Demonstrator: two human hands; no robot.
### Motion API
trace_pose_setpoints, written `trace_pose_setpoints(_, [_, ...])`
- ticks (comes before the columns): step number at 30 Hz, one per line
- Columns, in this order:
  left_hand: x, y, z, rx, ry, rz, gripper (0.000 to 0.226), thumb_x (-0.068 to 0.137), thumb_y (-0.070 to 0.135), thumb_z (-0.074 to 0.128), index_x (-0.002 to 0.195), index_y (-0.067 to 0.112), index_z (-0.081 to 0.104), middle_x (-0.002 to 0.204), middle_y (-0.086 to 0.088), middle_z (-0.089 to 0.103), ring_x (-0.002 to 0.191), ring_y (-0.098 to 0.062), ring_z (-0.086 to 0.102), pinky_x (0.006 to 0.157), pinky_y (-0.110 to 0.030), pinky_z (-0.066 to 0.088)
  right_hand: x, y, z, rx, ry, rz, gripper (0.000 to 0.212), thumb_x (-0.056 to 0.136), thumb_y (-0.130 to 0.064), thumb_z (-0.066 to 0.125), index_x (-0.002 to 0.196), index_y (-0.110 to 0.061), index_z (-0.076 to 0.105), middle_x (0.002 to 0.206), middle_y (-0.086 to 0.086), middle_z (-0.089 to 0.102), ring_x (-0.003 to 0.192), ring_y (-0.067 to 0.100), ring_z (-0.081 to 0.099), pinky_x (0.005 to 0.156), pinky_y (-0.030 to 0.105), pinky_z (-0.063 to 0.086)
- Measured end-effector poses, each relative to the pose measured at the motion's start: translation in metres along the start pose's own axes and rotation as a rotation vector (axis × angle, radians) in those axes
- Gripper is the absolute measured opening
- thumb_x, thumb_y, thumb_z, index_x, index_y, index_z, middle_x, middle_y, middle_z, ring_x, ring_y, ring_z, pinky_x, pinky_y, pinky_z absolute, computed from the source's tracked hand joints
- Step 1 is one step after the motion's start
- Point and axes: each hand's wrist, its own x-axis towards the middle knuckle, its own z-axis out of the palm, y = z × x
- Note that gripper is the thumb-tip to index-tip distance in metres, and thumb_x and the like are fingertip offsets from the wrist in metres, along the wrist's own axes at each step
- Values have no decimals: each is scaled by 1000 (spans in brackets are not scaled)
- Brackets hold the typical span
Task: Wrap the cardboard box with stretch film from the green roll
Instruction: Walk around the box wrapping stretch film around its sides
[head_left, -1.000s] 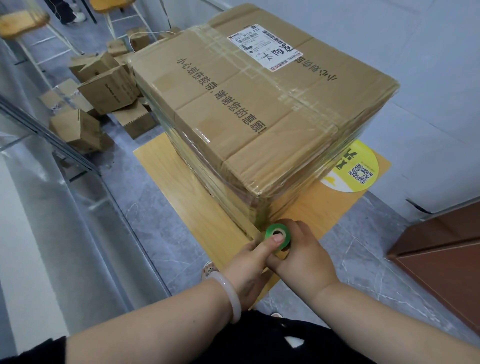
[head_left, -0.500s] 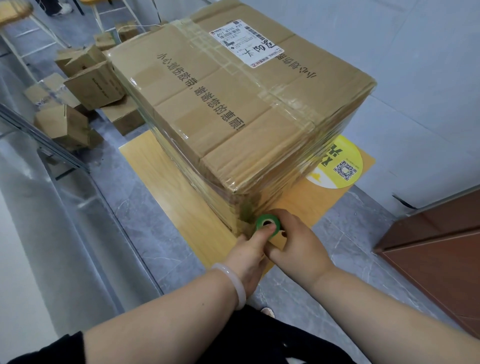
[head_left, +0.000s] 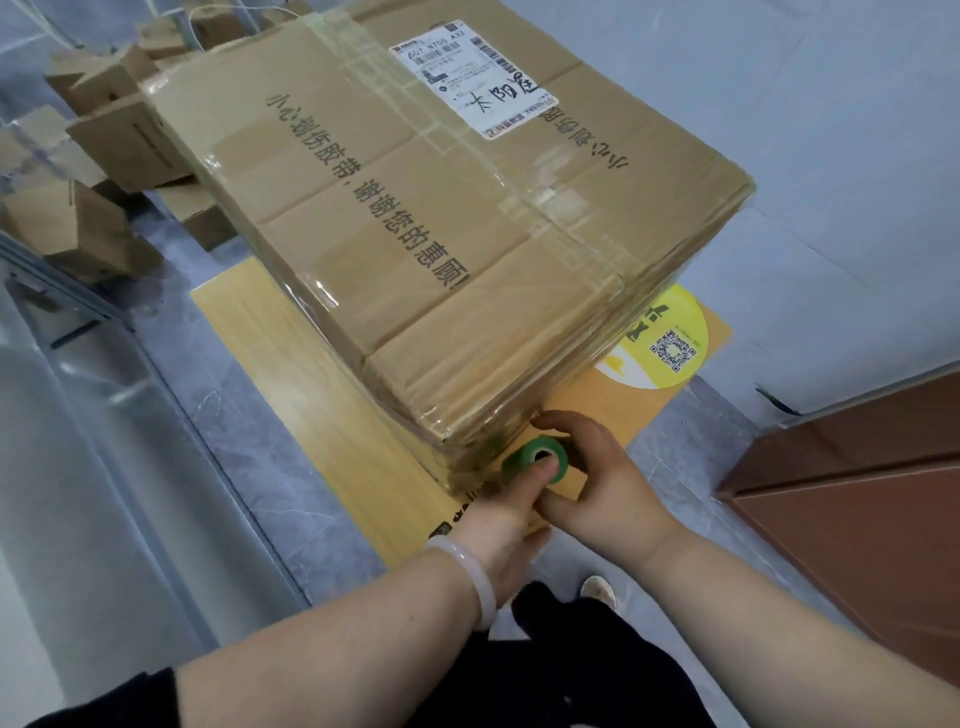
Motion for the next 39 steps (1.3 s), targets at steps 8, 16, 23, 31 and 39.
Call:
trace_pose_setpoints(8, [13, -22, 27, -168, 151, 144, 70, 65, 40, 73, 129, 16, 61, 128, -6, 69, 123, -21, 62, 115, -49, 41, 24, 15, -26, -299, -233, -121, 45, 62, -46, 58, 103, -27, 57, 102, -4, 54, 91, 21, 59, 73, 38, 51])
trace_pose_setpoints(16, [22, -32, 79, -357, 328, 242, 32, 98, 38, 58, 119, 16, 66, 100, -3, 76, 80, -7, 71, 99, -29, 46, 56, 19, -55, -402, -412, -111, 44, 73, -45, 70, 104, -21, 49, 100, 3, 56, 93, 25, 60, 70, 32, 46])
trace_pose_setpoints(23, [32, -13, 86, -388, 323, 217, 38, 92, 51, 61, 114, 20, 68, 123, -8, 72, 120, -22, 63, 113, -46, 44, 70, 27, -70, -316, -426, -215, 48, 74, -38, 73, 116, -30, 51, 106, 3, 64, 97, 20, 60, 77, 32, 49])
trace_pose_setpoints(31, [44, -6, 88, -326, 261, 242, 39, 95, 46, 59, 120, 16, 67, 121, -8, 73, 114, -21, 68, 97, -40, 55, 69, 34, -68, -277, -262, -78, 43, 69, -30, 74, 100, -24, 45, 87, -1, 63, 80, 22, 62, 64, 32, 48])
trace_pose_setpoints(39, [56, -10, 108, -356, 250, 235, 23, 95, 37, 63, 112, 22, 66, 117, -3, 73, 117, -18, 64, 114, -42, 43, 77, 37, -80, -313, -251, -96, 48, 69, -45, 72, 113, -29, 59, 102, 0, 57, 92, 22, 60, 78, 36, 51])
